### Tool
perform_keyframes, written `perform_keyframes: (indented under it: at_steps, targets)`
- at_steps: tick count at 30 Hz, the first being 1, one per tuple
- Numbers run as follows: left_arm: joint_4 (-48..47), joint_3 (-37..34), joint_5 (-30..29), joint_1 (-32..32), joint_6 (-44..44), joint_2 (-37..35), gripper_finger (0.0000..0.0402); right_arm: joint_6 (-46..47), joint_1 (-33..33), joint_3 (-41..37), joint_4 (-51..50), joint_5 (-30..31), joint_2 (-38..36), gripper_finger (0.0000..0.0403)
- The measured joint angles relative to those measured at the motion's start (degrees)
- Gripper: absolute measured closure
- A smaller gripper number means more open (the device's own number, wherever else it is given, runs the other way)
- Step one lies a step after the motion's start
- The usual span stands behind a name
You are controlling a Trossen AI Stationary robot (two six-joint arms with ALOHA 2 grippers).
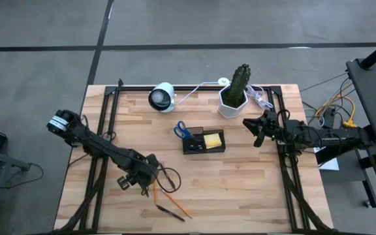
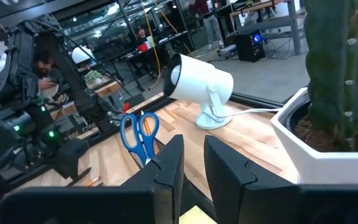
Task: Pick and place office supplies into organizer
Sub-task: Put the top left black pen into the black desk organizer
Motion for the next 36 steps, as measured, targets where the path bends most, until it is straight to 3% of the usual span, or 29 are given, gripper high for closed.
perform_keyframes:
  at_steps: [15, 36]
  targets:
    - [6.5, -2.1, 0.7, -0.6, 4.7, 3.1, 0.0238, 2.2, 0.0, 0.0, 0.0, 0.0, 0.0, 0.0349]
    - [4.2, -2.3, 0.6, -1.6, 4.1, 2.4, 0.0238, 2.2, 0.0, 0.0, 0.1, 0.0, 0.0, 0.0349]
